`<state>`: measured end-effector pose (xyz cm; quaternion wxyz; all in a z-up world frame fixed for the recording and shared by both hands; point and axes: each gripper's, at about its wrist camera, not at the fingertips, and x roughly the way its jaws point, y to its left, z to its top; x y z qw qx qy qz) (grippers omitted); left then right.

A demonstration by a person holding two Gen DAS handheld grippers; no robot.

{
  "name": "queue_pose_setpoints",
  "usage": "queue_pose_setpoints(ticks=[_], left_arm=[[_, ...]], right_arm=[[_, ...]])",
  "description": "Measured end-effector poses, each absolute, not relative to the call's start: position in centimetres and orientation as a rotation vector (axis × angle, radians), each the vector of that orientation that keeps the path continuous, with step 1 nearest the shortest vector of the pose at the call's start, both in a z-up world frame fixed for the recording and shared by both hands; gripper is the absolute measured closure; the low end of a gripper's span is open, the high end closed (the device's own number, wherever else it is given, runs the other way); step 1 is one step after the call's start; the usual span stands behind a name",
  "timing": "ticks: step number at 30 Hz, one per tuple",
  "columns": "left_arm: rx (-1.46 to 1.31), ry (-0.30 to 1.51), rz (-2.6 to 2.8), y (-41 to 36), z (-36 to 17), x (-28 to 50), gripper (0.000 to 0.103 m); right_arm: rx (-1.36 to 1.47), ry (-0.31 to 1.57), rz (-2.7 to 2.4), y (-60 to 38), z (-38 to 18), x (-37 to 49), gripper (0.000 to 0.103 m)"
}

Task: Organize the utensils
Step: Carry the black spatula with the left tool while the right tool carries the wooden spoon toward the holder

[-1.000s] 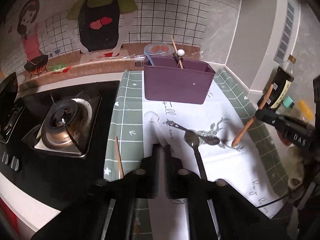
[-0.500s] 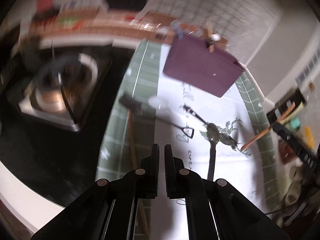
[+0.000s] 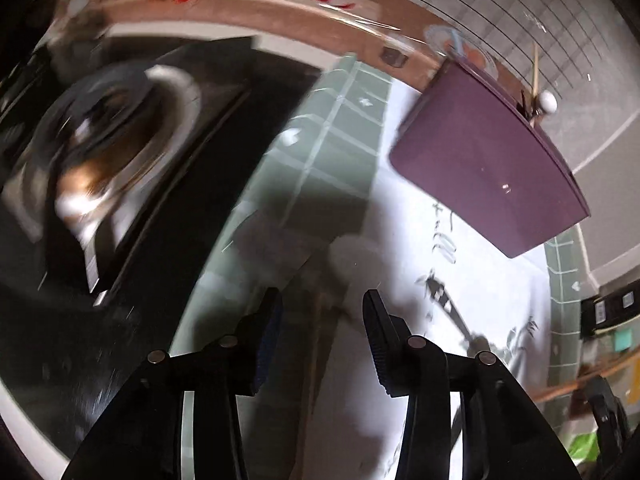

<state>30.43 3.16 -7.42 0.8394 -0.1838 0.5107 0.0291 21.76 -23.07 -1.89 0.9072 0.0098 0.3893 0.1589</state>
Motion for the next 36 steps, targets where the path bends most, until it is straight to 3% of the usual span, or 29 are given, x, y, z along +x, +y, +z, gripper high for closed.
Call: queue_pose_setpoints(ticks=[11,26,29,36], left_arm=[[-0.202,1.031,-0.247,0.1,-7.6,34.9,0.057],[-0.297,1.009,0.014,0.9,-6.6,37.5,0.057],[-0.206,0.940,-0.001,1.1,-5.4,36.3,0.056],[-0.120,1.004,0.065,1.8,-7.2,38.8,0.056]], right_arm=[[0.047,0.803,0.271,-24.1,-2.6,23.6,0.094],[0.087,0.808,0.247,-24.6,-3.7,25.2,0.093],[0.097,0.805,0.244,-25.1,-3.8,25.0,0.093],[0.107,0.814,0.244,-25.5,-4.1,25.4,0.093]])
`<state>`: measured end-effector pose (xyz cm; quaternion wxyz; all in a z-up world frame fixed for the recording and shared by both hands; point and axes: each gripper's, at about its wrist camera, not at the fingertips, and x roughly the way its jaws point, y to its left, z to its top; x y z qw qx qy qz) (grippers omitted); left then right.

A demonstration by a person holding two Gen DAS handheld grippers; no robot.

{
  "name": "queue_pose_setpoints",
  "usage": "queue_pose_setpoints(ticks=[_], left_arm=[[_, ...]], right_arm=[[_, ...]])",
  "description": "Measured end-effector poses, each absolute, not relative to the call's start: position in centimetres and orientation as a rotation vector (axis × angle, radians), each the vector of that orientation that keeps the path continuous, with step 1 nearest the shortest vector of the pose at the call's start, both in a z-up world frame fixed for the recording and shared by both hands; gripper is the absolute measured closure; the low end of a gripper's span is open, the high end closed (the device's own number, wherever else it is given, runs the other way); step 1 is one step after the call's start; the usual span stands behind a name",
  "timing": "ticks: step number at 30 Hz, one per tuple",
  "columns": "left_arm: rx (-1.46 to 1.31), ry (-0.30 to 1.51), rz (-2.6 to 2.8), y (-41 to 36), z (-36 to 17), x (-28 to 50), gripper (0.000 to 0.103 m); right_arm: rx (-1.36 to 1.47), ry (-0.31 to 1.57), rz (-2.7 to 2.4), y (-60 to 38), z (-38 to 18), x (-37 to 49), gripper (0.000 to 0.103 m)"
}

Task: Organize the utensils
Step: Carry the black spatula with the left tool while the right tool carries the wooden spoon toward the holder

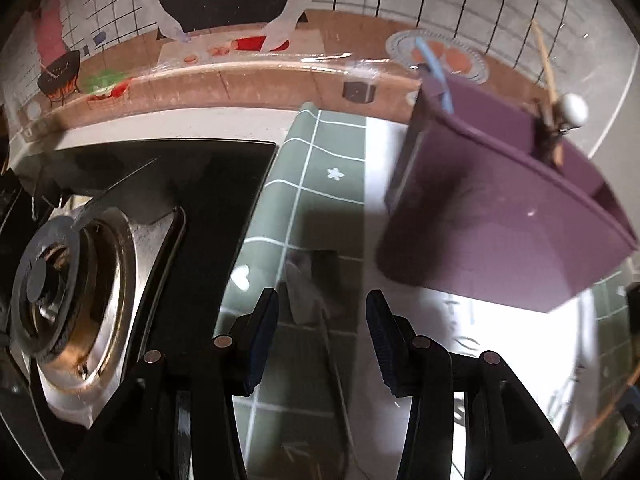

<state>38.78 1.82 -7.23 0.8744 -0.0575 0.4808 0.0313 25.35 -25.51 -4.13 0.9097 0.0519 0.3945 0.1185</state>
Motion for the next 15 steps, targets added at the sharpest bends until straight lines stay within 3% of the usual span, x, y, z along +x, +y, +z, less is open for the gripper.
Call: queue_pose_setpoints(ticks=[8,9,10,15], left_arm=[[-0.067,1.027,0.049,1.1,-8.4,40.6,0.057],[-0.066,1.032,0.047,1.2,-8.4,40.6,0.060],[-0.063,1.037,0.040,1.3,-8.3,40.5,0.070],[-0.148,1.058,-0.054,2.2,-7.4,37.2,0.070]], right_arm=[[0.097,0.820,0.242,-25.5,-4.3,25.6,0.093],[0.099,0.820,0.243,-25.5,-4.3,25.7,0.093],[0.100,0.820,0.246,-25.5,-4.2,25.7,0.093],[0.127,0.802,0.305,-25.7,-3.3,25.2,0.094]])
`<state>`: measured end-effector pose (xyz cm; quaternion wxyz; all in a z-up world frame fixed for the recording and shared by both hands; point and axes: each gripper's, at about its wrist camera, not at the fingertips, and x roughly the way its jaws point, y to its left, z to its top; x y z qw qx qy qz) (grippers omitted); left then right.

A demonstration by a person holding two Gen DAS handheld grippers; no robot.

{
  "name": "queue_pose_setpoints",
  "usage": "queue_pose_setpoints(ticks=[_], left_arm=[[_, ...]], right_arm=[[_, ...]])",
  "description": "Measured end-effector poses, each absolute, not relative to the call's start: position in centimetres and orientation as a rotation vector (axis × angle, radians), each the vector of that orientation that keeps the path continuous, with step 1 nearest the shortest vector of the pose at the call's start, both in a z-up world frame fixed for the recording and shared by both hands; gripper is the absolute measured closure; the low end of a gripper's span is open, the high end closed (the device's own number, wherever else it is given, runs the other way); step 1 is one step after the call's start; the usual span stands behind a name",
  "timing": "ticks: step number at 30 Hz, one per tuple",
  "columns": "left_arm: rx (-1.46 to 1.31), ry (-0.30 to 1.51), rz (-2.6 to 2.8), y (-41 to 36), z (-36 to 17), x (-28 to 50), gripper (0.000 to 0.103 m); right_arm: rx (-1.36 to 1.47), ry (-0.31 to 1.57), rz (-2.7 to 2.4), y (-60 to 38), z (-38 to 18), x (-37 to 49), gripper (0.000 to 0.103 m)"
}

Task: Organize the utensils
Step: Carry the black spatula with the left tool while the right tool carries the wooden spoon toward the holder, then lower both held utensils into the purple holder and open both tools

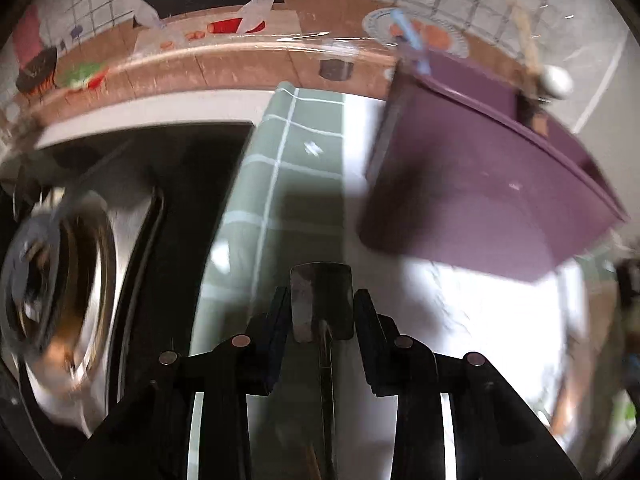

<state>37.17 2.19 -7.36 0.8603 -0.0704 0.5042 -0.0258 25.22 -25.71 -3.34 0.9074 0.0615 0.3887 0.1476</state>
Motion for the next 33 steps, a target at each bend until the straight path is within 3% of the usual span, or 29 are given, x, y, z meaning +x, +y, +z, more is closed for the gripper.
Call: queue_pose_setpoints(ticks=[9,15,26,30,33], left_arm=[[-0.200,0.971,-0.207,1.1,-2.9,27.9,0.070],[-0.184,0.927,-0.213,0.5,-1.5,25.2,0.070],[-0.226,0.913,-0.221,1.6,-1.1,24.1,0.070],[-0.229,0.901,-0.222,2.2,-0.7,23.8,0.070],[-0.224,0.891,-0.228,2.2,-0.2,23.4,0.070]], right_arm=[[0.113,0.789,0.359,-26.0,-2.1,24.0,0.095],[0.094,0.973,0.364,-26.2,-5.2,26.3,0.084],[0.007,1.048,0.234,-23.0,-8.0,33.1,0.084],[-0.037,1.037,0.220,-22.1,-8.9,33.1,0.093],[-0.010,1.016,0.250,-21.9,-8.3,31.8,0.093]])
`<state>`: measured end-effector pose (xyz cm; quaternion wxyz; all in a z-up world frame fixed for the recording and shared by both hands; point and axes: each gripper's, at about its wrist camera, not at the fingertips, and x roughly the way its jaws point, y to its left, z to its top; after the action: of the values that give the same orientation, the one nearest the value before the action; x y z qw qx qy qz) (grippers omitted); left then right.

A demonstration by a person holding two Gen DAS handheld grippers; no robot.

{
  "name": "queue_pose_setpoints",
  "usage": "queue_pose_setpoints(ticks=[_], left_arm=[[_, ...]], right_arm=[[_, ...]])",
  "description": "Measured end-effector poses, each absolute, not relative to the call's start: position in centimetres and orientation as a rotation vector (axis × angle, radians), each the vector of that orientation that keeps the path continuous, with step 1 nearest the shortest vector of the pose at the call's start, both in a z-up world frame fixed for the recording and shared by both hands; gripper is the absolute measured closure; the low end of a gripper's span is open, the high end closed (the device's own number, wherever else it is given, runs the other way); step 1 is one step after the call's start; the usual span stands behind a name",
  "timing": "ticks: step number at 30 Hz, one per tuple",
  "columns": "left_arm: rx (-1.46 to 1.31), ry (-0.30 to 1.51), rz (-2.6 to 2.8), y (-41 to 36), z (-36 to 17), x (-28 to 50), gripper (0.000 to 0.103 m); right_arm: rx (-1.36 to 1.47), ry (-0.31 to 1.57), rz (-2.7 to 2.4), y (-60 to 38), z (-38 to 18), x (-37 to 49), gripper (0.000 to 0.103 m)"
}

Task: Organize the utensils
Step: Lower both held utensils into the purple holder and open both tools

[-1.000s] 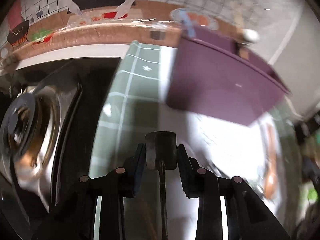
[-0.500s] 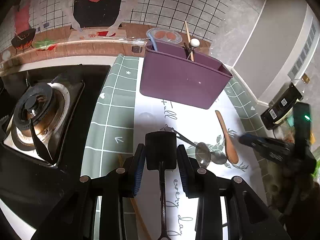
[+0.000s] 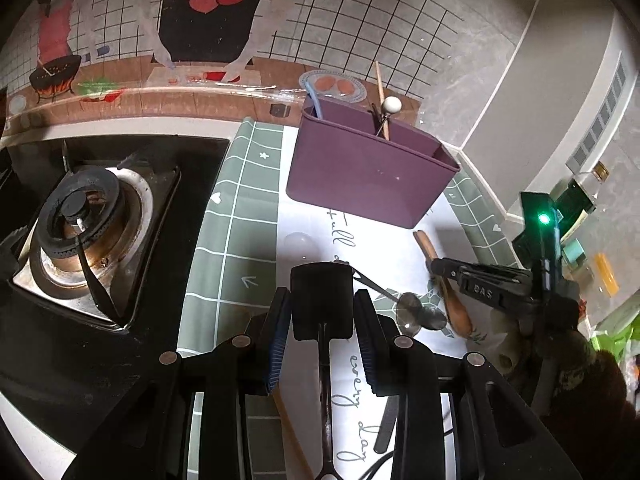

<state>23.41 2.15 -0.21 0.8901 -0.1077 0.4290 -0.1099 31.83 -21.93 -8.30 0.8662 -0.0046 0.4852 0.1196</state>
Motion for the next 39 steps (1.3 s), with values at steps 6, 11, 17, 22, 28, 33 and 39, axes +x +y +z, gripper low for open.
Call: queue_pose_setpoints(ticks=[6,11,17,22,28,33,39], left_arm=[[-0.198,0.870,-0.249,1.2,0.8,22.5,0.070],[-0.209,0.821,-0.254,1.1,2.8,22.2,0.070],[-0.225,0.591,-0.357,1.2,13.9,24.6,0.070],[-0.223,0.356,-0.375,0.1,21.5,29.7,0.070],[-0.233,0.299,-0.257,-1.2,16.5,37.8,0.070],[-0.222,0.380,-0.214,-1.7,9.9,41.8,0.070],[-0.196,0.404,-0.210,-2.2,5.5,44.6,0.070]], right_arm=[[0.034,0.916,0.318,-22.2,-5.0,27.8,0.093],[0.094,0.813,0.331,-22.8,-2.0,25.5,0.093],[0.145,0.524,0.364,-23.6,8.9,24.5,0.093],[0.096,0.322,0.377,-22.4,17.8,27.3,0.093],[0.097,0.285,0.355,-20.7,14.8,33.6,0.093],[0.151,0.374,0.322,-21.0,8.5,37.9,0.093],[0.140,0.459,0.278,-20.0,2.6,40.9,0.093]])
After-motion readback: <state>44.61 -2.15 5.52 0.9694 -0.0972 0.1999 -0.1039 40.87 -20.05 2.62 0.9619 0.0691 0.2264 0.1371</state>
